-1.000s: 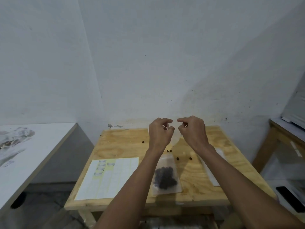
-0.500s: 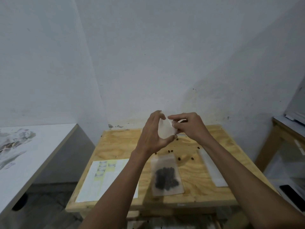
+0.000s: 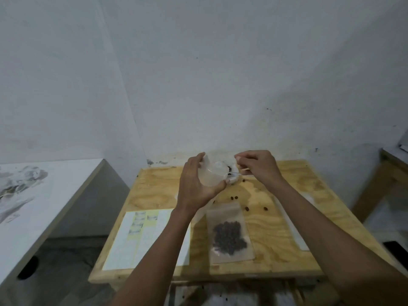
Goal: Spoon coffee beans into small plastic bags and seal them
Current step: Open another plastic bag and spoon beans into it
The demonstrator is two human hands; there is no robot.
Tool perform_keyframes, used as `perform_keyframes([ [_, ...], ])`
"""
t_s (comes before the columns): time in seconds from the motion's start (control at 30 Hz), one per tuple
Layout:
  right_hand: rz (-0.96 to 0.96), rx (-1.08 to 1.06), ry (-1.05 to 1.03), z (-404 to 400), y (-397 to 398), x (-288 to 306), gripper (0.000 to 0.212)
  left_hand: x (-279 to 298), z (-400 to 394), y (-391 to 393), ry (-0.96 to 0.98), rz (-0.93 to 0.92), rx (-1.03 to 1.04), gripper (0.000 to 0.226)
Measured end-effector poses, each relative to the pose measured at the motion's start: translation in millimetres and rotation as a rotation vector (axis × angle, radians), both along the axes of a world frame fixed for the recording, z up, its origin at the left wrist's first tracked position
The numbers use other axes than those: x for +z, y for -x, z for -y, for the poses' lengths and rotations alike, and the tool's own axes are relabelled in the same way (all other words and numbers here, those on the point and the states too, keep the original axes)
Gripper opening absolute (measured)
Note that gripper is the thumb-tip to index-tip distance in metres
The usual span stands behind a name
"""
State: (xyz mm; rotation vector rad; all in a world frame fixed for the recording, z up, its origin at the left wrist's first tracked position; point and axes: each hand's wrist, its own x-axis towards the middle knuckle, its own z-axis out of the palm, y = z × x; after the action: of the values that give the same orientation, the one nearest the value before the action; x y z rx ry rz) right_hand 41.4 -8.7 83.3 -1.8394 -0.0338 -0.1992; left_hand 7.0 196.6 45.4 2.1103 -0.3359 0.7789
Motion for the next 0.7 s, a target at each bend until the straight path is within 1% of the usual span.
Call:
perform_keyframes([
  [0.07, -0.003, -0.136, 0.176, 8.5, -21.2, -17.1, 0.010, -6.3, -10.3, -7.5, -0.007, -0.015, 0.033, 0.094],
  [0.1, -0.022, -0.163, 0.262, 13.0, -30.4, -25.7, 0.009, -9.5, -14.6, -11.0, -0.010, -0.027, 0.046, 0.094],
  [0.17, -0.074, -0.171, 0.422, 19.4, -43.1, -41.5, 0.010, -15.3, -21.2, -17.4, -0.016, -0.065, 0.068, 0.095],
  [0.23, -0.107, -0.167, 0.526, 20.2, -49.6, -54.8, 0.015, -21.3, -24.9, -23.1, -0.024, -0.097, 0.085, 0.095],
  [0.4, -0.074, -0.076, 0.652, 3.5, -54.4, -61.8, 0.036, -35.7, -26.8, -35.1, -0.075, -0.135, 0.097, 0.093],
  [0.47, -0.080, -0.043, 0.728, -4.6, -57.9, -58.7, 0.032, -40.6, -26.4, -39.6, -0.076, -0.162, 0.090, 0.094],
  [0.6, -0.141, -0.024, 0.752, -14.2, -66.2, -53.1, 0.015, -46.3, -24.9, -45.0, -0.095, -0.204, 0.081, 0.103],
  [0.63, -0.145, -0.030, 0.768, -15.0, -67.5, -50.4, 0.013, -47.5, -24.3, -45.9, -0.107, -0.204, 0.083, 0.104],
  [0.7, -0.139, -0.054, 0.813, -14.8, -68.6, -44.6, 0.018, -49.7, -21.8, -47.8, -0.117, -0.203, 0.084, 0.103],
])
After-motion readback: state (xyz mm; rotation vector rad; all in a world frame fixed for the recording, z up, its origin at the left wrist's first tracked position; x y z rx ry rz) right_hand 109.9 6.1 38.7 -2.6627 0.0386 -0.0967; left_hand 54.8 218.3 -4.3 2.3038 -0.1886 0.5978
